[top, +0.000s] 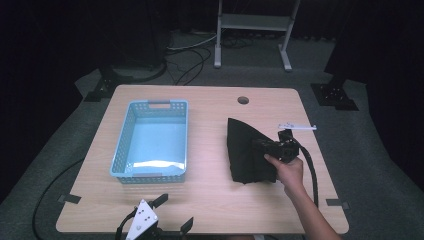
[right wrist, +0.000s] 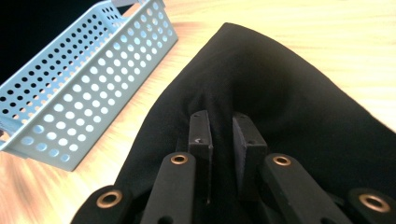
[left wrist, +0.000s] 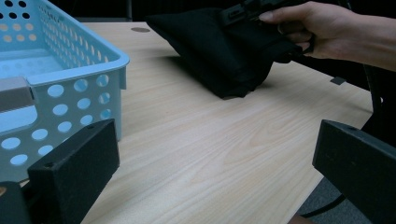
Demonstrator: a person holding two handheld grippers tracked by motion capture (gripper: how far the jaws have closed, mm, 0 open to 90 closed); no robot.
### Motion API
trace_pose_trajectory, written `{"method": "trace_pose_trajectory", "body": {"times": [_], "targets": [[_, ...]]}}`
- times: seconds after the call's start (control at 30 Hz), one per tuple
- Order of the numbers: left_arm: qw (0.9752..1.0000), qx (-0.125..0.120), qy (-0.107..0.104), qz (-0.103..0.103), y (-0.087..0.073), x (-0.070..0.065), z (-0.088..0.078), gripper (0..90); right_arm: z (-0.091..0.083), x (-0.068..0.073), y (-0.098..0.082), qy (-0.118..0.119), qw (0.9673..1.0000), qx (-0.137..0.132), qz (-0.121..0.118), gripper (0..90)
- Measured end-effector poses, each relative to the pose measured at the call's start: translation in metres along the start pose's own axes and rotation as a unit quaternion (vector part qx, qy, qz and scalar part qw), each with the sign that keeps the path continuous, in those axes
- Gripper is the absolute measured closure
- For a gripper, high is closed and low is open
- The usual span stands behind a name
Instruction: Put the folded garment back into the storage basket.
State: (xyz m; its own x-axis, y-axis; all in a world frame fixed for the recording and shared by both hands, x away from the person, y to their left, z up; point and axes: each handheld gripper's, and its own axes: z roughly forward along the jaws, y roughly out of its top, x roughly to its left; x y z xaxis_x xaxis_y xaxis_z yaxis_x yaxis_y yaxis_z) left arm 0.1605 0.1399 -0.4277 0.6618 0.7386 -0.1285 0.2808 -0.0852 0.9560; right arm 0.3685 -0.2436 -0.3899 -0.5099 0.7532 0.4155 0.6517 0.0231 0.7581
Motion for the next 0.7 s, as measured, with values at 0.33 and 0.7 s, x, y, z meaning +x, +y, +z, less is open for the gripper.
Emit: {"method": "trace_pose_trajectory", "body": {"times": [0.33, 0.7], "targets": [[1.0000, -0.001, -0.001, 0.001, 0.000, 0.000, 0.000, 0.0, -0.014, 0.006, 0.005, 0.017, 0.9991, -0.029, 0.026, 80.1], [1.0000, -0.002, 0.000, 0.000, 0.000, 0.000, 0.000, 0.0, -0.023, 0.016, 0.016, 0.037, 0.9974, -0.053, 0.031, 80.0]]}}
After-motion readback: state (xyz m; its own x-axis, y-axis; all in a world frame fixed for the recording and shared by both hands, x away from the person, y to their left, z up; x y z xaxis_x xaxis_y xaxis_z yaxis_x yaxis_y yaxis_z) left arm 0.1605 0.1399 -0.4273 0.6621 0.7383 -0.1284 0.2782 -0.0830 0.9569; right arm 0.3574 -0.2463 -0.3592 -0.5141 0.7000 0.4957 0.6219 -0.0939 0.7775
